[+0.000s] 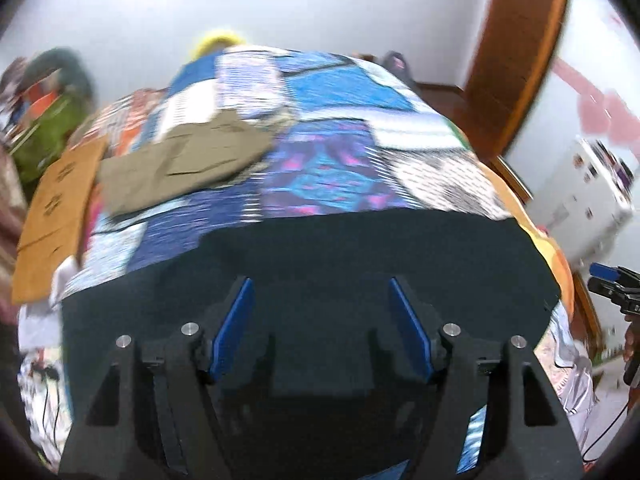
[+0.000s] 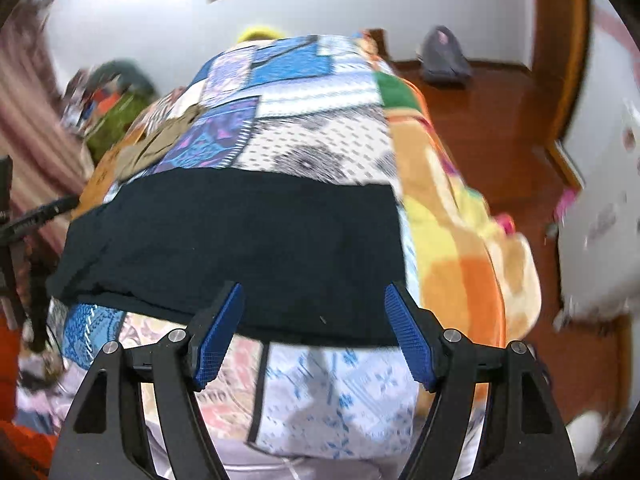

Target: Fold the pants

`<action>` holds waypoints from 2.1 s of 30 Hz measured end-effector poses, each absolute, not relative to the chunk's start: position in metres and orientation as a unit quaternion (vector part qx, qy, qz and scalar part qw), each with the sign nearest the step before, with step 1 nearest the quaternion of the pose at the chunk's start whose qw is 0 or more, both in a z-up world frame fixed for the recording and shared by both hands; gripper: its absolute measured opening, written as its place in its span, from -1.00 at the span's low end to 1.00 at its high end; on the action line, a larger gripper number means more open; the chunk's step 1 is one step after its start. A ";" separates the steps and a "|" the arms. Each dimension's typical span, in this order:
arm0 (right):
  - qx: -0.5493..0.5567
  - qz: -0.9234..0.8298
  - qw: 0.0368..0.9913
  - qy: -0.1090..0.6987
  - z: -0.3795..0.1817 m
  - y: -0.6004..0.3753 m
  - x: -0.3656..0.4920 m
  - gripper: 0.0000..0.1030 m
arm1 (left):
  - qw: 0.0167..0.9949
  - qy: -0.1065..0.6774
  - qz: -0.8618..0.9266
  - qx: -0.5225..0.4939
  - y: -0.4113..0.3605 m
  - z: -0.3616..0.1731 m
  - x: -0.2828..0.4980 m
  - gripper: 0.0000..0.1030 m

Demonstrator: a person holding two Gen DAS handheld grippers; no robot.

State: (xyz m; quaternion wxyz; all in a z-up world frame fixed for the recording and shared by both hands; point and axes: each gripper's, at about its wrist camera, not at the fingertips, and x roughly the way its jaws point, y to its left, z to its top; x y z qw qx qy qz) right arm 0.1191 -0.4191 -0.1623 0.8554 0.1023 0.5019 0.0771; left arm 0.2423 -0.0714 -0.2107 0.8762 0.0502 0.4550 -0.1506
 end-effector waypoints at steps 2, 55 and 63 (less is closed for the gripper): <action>0.129 0.062 0.852 0.503 -0.174 -0.428 0.109 0.36 | 0.867 0.464 -0.170 0.065 -0.100 -0.221 0.242 0.33; 0.279 0.108 0.895 0.332 -0.117 -0.416 0.123 -0.83 | 0.878 0.429 -0.201 0.066 -0.128 -0.222 0.211 0.42; 0.218 0.159 0.909 0.319 -0.084 -0.353 0.150 -0.84 | 0.905 0.393 -0.165 0.020 -0.059 -0.200 0.198 0.42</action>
